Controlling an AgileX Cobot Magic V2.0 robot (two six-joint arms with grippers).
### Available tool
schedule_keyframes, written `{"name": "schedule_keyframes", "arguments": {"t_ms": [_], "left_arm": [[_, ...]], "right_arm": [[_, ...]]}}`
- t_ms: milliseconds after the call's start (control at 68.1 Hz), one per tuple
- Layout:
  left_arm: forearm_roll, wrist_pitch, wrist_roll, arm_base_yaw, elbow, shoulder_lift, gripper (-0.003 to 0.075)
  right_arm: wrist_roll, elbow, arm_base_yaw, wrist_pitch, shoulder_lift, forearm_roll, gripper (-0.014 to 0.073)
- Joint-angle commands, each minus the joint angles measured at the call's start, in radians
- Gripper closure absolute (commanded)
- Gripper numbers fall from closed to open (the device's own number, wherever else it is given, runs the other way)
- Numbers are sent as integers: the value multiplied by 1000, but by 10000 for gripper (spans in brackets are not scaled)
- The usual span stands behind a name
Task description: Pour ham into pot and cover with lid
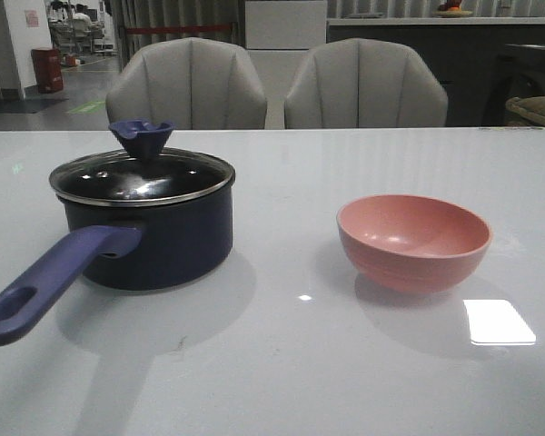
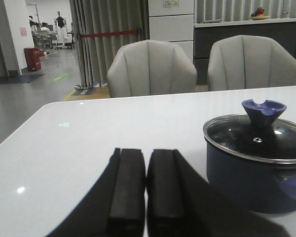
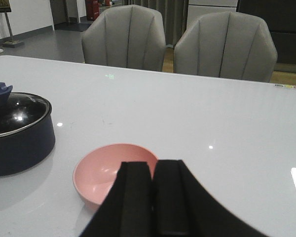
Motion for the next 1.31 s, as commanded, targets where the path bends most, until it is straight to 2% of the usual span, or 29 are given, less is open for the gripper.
{"name": "schedule_keyframes", "arguments": {"t_ms": [0,206,308,382,470,558,910,1292], "left_arm": [[-3,-80,-9,3,20,-21,586],[-3,-80,-9,3,20,-21,586],[-3,-80,-9,3,20,-21,586],[-3,-80,-9,3,20,-19,586],[-3,-80,-9,3,20,-19,586],[-3,-80,-9,3,20,-19,586],[-3,-80,-9,3,20,-19,586],[-3,-80,-9,3,20,-19,586]], "right_arm": [[-5,-28,2,-68,9,8,467],[-23,-12,-12,-87,-3,-51,467],[115,-12,-56,-42,-53,-195,467],[244,-8,-83,-17,-95,-361,467],[360,15,-89,-14,-145,-477,467],[458,57,-89,-32,-191,-541,467],[609,239,-89,-232,-232,-630,467],[609,237,-89,-159,-325,-634,467]]}}
